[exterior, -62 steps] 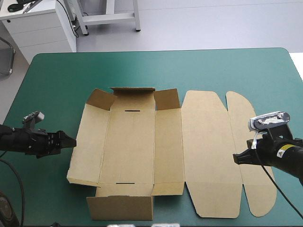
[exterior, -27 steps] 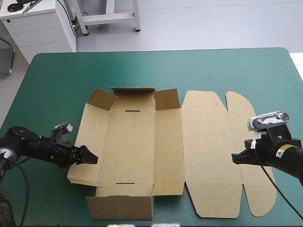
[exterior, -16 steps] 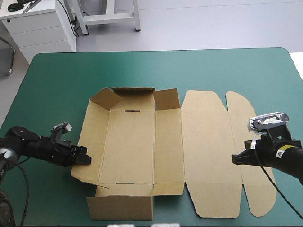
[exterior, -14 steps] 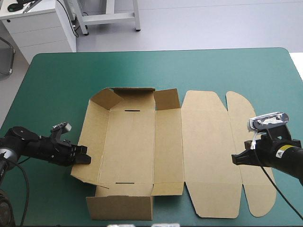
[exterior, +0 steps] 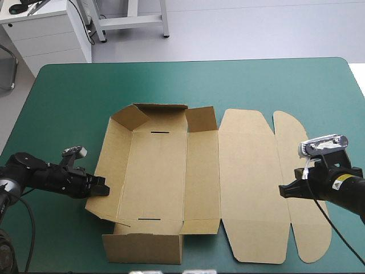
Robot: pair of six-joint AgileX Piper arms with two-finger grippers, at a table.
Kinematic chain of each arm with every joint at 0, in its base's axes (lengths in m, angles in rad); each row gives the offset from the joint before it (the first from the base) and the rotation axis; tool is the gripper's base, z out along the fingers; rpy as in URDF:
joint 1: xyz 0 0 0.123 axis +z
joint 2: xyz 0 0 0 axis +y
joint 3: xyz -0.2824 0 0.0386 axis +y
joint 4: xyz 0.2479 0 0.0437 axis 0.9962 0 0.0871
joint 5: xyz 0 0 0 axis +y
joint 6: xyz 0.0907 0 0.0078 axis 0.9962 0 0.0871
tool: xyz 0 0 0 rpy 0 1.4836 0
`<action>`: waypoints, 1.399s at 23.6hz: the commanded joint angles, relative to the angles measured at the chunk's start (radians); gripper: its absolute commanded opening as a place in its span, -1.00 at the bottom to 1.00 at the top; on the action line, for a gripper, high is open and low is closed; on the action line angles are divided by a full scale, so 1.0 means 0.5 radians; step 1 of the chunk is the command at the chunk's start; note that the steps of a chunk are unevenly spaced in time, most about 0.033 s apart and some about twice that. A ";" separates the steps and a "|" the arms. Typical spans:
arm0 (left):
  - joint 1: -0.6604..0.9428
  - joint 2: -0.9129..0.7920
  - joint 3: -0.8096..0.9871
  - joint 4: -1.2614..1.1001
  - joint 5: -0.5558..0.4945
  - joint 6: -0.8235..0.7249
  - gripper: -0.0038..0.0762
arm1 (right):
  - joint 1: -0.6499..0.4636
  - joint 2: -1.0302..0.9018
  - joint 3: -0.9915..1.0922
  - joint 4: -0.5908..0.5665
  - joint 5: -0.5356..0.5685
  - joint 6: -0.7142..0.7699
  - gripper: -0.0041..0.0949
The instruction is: Fold the box
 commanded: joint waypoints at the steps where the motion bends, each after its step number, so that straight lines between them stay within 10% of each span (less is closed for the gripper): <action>1: -0.008 -0.053 -0.064 -0.080 -0.080 0.024 -0.92 | -0.013 -0.008 -0.048 0.018 -0.116 -0.024 -0.96; 9: -0.274 -0.053 -0.491 -0.016 0.012 0.004 -0.92 | -0.013 -0.027 -0.051 -0.050 -0.202 -0.029 -0.96; 19: -1.169 -0.053 -1.482 1.206 -0.490 -0.428 -0.92 | -0.013 -0.274 -0.246 -0.086 -0.367 -0.029 -0.96; 33: -1.841 0.016 -1.568 2.369 -0.937 -0.346 -0.92 | -0.013 -0.368 -0.269 -0.065 -0.282 0.031 -0.96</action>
